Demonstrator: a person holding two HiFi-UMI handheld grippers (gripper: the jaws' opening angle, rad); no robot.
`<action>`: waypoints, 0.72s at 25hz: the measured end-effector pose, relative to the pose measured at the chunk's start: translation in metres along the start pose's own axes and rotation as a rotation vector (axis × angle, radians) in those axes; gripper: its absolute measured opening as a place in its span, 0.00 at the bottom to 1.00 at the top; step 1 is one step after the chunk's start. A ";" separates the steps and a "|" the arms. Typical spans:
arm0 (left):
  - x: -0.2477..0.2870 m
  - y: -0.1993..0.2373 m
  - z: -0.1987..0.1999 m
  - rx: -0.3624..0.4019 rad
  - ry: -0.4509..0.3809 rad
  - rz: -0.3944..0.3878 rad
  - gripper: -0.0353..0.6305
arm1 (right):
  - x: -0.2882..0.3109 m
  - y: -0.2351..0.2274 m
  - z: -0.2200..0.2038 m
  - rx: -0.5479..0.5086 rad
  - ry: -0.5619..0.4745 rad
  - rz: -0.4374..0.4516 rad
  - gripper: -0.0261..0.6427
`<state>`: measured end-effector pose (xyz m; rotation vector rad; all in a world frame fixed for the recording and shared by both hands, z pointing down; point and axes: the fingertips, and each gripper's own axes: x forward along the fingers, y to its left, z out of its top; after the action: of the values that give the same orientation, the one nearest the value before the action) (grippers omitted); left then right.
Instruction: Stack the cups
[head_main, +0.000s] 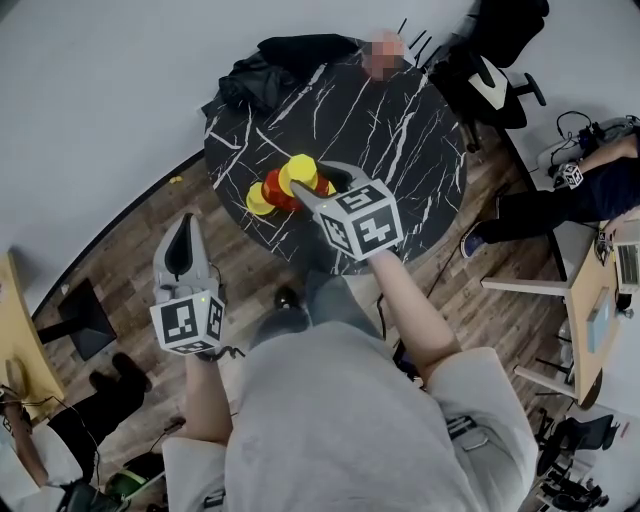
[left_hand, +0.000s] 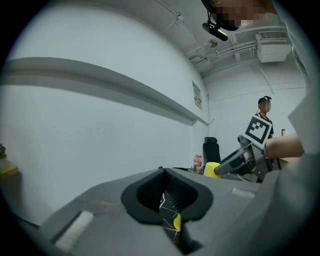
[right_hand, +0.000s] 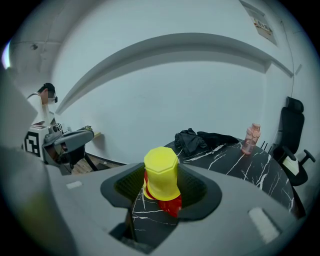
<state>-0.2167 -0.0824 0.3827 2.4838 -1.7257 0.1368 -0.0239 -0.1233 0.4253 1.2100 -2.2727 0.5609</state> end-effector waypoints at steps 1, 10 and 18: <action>0.000 0.000 0.000 0.000 0.000 0.000 0.06 | 0.000 0.000 0.000 0.004 -0.002 0.000 0.35; 0.002 -0.006 0.003 0.006 -0.005 -0.005 0.06 | 0.001 0.000 0.002 0.040 -0.039 0.030 0.36; 0.008 -0.011 0.008 0.012 -0.014 -0.020 0.06 | -0.018 -0.004 0.023 0.067 -0.160 0.044 0.38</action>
<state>-0.2032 -0.0873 0.3752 2.5151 -1.7101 0.1291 -0.0173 -0.1270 0.3973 1.2813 -2.4371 0.5791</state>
